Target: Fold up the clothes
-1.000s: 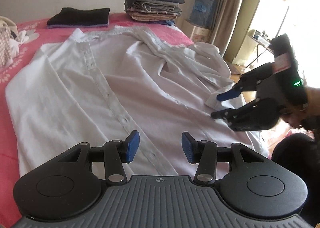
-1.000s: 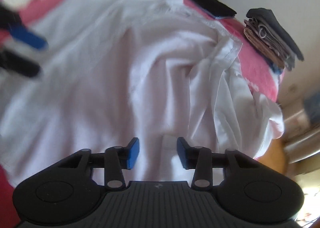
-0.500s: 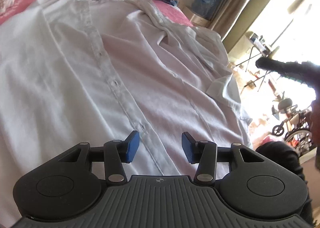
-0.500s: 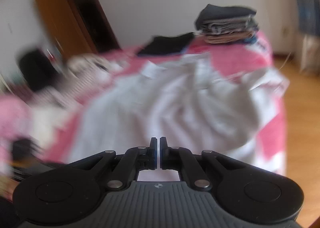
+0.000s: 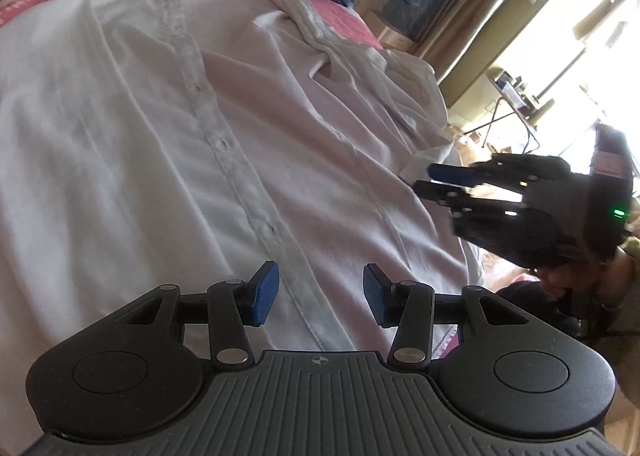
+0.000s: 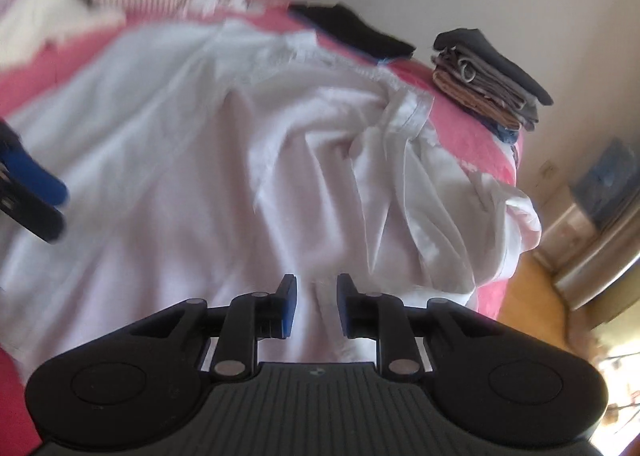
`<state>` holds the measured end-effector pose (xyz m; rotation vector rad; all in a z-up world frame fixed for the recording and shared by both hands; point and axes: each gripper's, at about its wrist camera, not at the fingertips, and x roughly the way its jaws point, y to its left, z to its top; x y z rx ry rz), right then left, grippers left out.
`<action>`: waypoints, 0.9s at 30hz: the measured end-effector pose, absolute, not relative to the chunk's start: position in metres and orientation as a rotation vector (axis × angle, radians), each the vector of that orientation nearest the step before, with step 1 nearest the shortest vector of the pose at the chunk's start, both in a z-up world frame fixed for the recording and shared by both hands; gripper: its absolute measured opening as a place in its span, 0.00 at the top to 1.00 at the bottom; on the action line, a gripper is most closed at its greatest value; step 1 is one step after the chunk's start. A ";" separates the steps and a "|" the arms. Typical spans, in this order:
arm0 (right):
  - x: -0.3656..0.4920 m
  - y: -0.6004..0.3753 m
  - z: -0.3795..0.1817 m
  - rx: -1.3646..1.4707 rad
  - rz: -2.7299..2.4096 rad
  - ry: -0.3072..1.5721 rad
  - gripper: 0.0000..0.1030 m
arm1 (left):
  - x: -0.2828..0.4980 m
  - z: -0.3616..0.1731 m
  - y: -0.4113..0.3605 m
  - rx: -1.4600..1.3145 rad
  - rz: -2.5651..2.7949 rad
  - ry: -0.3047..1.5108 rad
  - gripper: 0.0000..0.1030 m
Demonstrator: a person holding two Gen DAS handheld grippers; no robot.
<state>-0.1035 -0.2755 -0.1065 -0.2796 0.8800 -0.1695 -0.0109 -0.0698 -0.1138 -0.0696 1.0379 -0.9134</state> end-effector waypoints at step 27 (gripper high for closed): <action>-0.176 -0.300 -0.067 0.535 0.170 0.686 0.98 | 0.012 -0.155 -0.046 -0.726 -1.005 1.303 0.55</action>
